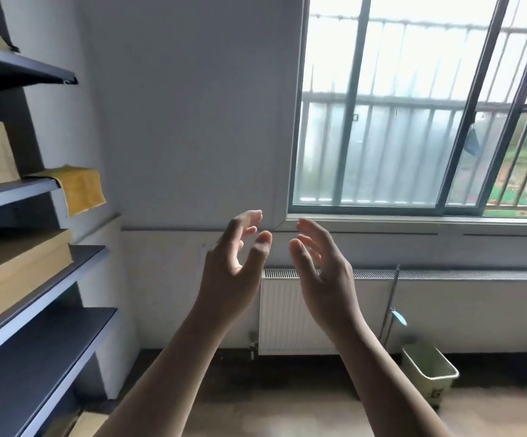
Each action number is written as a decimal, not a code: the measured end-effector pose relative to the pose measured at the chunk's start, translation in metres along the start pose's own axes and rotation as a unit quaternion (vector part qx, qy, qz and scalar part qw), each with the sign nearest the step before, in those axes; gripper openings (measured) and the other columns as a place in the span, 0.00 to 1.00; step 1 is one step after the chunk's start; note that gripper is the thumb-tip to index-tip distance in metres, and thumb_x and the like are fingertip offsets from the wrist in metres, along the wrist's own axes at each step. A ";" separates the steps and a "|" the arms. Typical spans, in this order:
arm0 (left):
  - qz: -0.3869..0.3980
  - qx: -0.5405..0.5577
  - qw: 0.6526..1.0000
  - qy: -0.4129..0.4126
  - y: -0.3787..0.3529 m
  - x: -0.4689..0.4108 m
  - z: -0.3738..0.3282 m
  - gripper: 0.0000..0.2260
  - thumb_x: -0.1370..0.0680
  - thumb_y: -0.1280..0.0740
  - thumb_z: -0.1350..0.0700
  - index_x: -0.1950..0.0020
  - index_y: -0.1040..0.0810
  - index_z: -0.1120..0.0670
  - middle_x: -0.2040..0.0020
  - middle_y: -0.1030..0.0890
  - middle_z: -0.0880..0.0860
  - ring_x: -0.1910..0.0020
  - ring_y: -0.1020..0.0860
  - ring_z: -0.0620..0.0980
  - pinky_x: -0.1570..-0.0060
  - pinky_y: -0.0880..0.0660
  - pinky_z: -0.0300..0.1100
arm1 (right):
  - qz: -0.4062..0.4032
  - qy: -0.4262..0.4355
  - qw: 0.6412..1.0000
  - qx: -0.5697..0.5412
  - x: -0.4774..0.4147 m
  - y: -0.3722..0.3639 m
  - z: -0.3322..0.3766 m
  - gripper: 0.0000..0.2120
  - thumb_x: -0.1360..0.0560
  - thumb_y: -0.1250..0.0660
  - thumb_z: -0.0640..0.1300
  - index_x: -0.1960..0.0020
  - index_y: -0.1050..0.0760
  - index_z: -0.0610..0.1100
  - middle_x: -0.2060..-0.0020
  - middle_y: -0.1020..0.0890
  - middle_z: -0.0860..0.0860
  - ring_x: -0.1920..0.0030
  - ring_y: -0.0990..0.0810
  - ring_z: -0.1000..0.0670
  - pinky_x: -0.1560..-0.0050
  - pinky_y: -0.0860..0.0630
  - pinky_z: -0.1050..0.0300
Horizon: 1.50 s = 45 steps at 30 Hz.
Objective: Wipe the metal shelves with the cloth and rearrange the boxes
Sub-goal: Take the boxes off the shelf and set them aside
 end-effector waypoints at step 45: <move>-0.125 -0.062 0.989 0.053 -0.080 -0.474 0.464 0.23 0.24 0.41 0.37 0.32 0.25 0.45 0.35 0.22 0.39 0.34 0.25 0.38 0.33 0.27 0.47 | 0.109 0.021 0.983 -0.145 -0.507 -0.361 -0.385 0.31 0.26 0.39 0.67 0.30 0.27 0.51 0.35 0.21 0.58 0.36 0.22 0.59 0.33 0.25 0.47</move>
Point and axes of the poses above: each hand's wrist, its own x-axis away from the middle knuckle, its own y-axis out of the back of the hand, z = x × y, the point moved 10 cm from there along -x, towards the middle knuckle
